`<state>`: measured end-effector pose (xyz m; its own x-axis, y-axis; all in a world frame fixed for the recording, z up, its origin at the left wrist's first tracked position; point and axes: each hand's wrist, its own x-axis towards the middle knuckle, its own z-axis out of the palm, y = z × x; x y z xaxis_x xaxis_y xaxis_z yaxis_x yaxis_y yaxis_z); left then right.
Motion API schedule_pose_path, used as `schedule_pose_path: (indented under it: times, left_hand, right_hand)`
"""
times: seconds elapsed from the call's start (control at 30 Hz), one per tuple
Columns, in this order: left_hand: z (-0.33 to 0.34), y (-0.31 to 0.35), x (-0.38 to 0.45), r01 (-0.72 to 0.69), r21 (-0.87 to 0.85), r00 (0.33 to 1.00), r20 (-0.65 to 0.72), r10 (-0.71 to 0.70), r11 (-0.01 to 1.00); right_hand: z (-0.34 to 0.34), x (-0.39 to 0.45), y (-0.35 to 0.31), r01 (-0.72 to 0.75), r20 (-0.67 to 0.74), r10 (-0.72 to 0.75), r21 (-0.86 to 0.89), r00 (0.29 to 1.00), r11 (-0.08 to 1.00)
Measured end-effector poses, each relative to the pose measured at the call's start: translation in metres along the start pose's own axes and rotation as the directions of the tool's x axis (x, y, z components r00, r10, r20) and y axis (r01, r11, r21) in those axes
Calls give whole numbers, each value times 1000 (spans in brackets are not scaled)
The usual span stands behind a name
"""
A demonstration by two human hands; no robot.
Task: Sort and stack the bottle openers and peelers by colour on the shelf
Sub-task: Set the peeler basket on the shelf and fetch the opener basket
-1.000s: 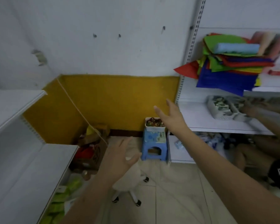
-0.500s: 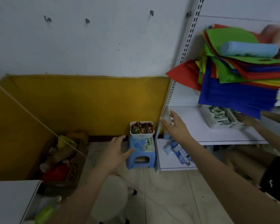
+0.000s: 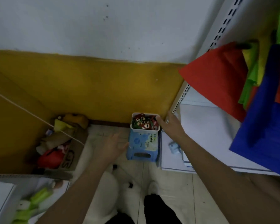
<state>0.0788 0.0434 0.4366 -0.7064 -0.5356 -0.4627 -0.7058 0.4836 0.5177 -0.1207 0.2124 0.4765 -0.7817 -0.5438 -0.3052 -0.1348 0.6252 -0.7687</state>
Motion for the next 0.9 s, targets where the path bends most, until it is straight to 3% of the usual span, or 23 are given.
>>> schedule_pose_path:
  times: [0.17,0.33,0.57,0.9]
  left_hand:
    - [22,-7,67,87,-76,996,27,-85,993]
    - [68,-38,137,84,-65,996,-11,-85,994]
    - [167,-88,280,56,-113,998,0,-57,992]
    - [259,-142,420,6,-212,990,-138,-36,977]
  right_hand:
    - [26,75,26,-60,11,60,4,998,998]
    - [78,151,73,-178,-26,180,78,983,981]
    - [160,265,206,-261,-148,257,-7,955,965]
    - [218,352,343,-316,-85,313,-20,946,949]
